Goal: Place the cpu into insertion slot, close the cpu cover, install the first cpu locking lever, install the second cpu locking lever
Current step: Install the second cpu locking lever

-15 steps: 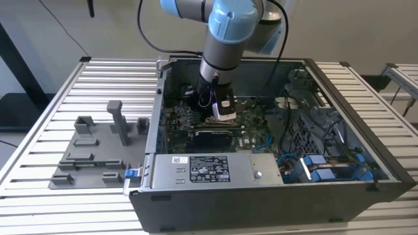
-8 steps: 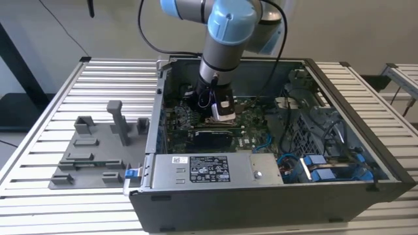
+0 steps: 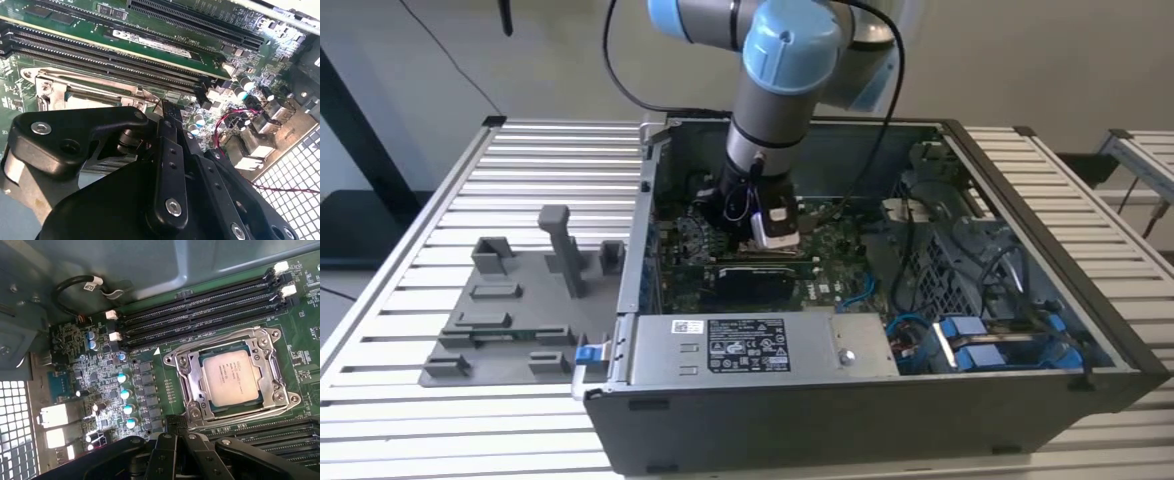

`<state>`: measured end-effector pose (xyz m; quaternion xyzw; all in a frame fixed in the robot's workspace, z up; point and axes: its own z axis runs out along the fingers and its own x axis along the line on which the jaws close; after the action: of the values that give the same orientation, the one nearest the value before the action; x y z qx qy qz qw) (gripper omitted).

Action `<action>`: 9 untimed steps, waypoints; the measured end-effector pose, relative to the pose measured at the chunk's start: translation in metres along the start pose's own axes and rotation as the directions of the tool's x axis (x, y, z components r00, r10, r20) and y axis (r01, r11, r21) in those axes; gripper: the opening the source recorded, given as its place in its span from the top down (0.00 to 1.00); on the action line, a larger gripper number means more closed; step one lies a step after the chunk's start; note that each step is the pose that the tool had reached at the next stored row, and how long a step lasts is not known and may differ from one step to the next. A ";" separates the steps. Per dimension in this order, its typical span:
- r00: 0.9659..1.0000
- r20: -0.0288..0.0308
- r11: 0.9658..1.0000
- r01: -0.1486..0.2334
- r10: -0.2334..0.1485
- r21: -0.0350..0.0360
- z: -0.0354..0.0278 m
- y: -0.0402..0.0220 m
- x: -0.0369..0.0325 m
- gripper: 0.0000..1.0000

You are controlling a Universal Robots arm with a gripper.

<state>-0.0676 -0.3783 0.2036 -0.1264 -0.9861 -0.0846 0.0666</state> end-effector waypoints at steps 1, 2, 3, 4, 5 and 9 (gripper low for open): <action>1.000 0.000 1.000 0.000 0.000 0.002 0.0007 0.0000 -0.0001 0.89; 1.000 0.001 1.000 0.000 0.000 0.003 0.0013 0.0000 -0.0001 0.89; 1.000 0.001 1.000 -0.001 0.000 0.004 0.0020 0.0000 -0.0001 0.89; 1.000 0.001 1.000 -0.001 0.001 0.005 0.0027 -0.0001 -0.0001 0.89; 1.000 0.002 1.000 -0.001 0.001 0.007 0.0033 -0.0001 -0.0002 0.89; 1.000 0.004 1.000 -0.002 0.001 0.013 0.0058 -0.0002 -0.0004 0.89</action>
<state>-0.0678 -0.3775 0.1978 -0.1269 -0.9867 -0.0780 0.0657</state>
